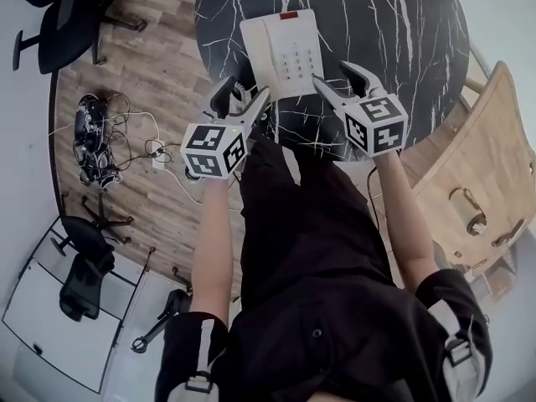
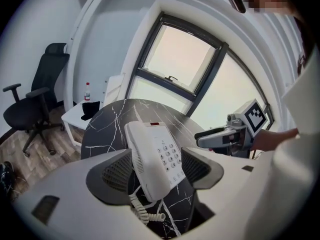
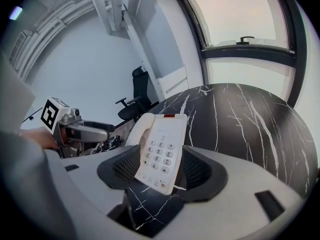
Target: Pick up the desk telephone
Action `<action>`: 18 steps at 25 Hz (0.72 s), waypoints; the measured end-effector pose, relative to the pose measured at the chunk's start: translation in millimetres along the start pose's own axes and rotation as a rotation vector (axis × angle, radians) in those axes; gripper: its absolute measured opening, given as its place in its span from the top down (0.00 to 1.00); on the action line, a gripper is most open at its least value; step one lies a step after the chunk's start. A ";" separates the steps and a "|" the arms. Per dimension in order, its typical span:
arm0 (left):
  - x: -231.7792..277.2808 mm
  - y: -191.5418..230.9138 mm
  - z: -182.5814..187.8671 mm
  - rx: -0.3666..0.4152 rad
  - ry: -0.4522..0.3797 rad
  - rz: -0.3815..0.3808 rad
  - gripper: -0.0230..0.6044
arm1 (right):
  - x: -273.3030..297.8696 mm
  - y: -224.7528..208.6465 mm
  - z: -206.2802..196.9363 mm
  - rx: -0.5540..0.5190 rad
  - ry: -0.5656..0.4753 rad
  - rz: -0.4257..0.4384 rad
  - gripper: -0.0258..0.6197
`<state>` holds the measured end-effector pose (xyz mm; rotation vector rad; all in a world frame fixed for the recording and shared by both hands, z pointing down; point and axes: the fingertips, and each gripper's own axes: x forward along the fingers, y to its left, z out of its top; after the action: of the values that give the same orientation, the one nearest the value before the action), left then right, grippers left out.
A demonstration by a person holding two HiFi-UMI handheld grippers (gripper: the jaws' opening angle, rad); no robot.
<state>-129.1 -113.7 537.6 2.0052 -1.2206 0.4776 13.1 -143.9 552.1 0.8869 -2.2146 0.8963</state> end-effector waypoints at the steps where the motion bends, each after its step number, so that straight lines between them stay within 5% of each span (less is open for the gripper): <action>1: 3.0 2.3 -2.6 -0.006 0.004 -0.005 0.47 | 4.0 -1.8 -3.6 0.002 0.010 -0.006 0.56; 18: 56.5 27.2 -28.5 -0.012 0.107 -0.147 0.46 | 64.2 -29.2 -30.7 0.023 0.113 -0.080 0.56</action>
<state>-124.1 -134.4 603.1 2.0148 -1.0007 0.4964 4.1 -159.8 626.8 0.9067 -2.0618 0.9130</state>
